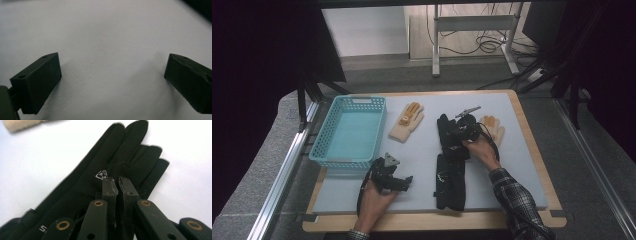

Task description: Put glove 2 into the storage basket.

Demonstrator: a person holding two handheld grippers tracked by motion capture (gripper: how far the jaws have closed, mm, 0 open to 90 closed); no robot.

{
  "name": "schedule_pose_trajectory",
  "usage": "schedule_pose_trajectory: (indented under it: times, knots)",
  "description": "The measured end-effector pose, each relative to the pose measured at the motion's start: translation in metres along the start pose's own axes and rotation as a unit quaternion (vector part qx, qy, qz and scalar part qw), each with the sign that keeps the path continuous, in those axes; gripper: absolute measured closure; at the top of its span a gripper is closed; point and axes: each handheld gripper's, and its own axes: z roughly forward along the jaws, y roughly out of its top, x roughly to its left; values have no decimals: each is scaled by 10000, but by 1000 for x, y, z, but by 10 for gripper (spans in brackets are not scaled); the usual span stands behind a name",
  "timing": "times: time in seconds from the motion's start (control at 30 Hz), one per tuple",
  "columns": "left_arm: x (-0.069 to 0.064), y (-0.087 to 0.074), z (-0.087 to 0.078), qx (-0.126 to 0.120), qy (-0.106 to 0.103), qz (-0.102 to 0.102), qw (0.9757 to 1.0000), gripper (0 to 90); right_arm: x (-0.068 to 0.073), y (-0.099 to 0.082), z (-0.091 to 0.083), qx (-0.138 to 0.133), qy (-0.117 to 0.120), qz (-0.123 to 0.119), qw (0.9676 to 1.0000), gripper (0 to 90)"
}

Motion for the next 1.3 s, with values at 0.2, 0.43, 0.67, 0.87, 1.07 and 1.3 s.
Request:
schedule_pose_trajectory:
  times: [0.2, 0.43, 0.67, 0.87, 1.07, 1.3]
  knots:
    - [0, 0, 0, 1, 1, 1, 10000, 15, 5, 6, -23, -297, -16, 240, 9993, 873]
    - [0, 0, 0, 2, 2, 0, 10000, 15, 11, 13, -45, -491, -16, 217, 9986, 874]
    - [0, 0, 0, 3, 2, 2, 10000, 15, 19, 15, -69, -652, 24, 306, 9974, 874]
    - [0, 0, 0, 9, 5, 9, 10000, 15, 37, 11, -92, -825, 165, 439, 9955, 873]
    - [0, 0, 0, -6, 12, -8, 10000, 15, 64, -2, -114, -907, 280, 468, 9944, 873]
    - [0, 0, 0, -12, 3, -10, 10000, 15, 95, -31, -121, -905, 470, 501, 9935, 870]
